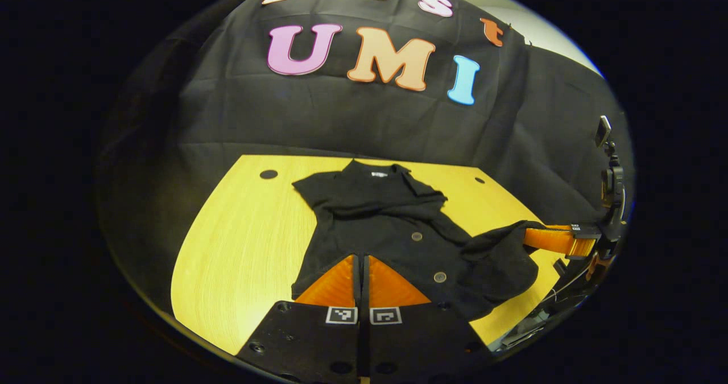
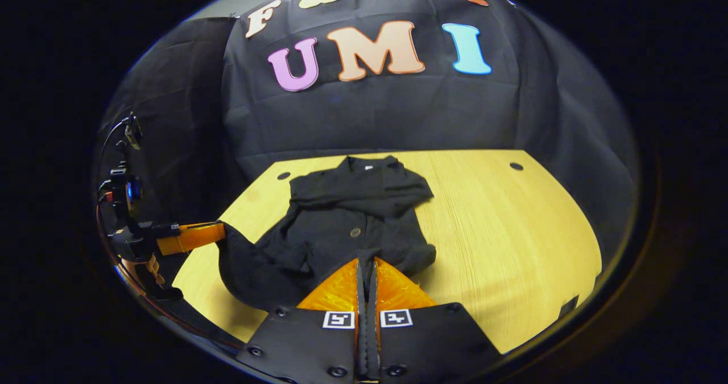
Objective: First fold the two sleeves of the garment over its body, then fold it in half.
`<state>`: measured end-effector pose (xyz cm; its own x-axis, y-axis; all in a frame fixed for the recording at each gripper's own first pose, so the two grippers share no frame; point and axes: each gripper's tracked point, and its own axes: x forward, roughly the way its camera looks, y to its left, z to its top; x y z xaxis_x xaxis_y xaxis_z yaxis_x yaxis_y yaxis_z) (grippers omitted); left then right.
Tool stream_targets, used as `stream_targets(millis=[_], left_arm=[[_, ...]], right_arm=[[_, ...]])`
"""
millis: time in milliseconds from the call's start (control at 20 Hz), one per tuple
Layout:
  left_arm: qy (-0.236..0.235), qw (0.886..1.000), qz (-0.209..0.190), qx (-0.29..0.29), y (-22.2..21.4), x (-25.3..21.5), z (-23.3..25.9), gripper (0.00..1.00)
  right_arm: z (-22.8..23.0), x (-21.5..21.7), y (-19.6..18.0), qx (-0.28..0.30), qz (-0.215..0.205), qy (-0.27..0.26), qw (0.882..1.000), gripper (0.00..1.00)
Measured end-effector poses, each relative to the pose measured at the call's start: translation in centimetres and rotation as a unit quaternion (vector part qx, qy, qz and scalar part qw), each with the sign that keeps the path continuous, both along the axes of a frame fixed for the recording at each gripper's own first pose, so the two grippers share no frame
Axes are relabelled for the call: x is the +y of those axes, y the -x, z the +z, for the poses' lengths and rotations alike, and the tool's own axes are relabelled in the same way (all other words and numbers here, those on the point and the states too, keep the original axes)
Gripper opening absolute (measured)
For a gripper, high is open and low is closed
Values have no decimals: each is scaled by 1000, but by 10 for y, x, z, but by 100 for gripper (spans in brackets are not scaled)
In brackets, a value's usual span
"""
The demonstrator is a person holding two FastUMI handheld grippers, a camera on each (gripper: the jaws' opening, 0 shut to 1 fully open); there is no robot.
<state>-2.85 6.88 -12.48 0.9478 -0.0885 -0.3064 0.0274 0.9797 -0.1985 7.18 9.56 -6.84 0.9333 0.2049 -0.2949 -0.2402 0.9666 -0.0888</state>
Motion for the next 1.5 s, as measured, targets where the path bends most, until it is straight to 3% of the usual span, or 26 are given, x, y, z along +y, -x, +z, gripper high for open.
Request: stream_targets(millis=[450, 750, 1150, 1500], left_arm=[[0, 996, 28, -84, -91, 27, 81, 0], [8, 992, 81, -99, -161, 48, 87, 0], [18, 987, 146, -60, -263, 73, 35, 0], [-26, 988, 155, -11, -310, 81, -19, 0]], right_arm=[[97, 13, -84, -60, 29, 15, 998, 2], [133, 17, -170, -68, 57, -9, 996, 2], [105, -4, -315, -12, 49, -44, 998, 2], [64, -16, -371, 36, 32, -55, 997, 2]])
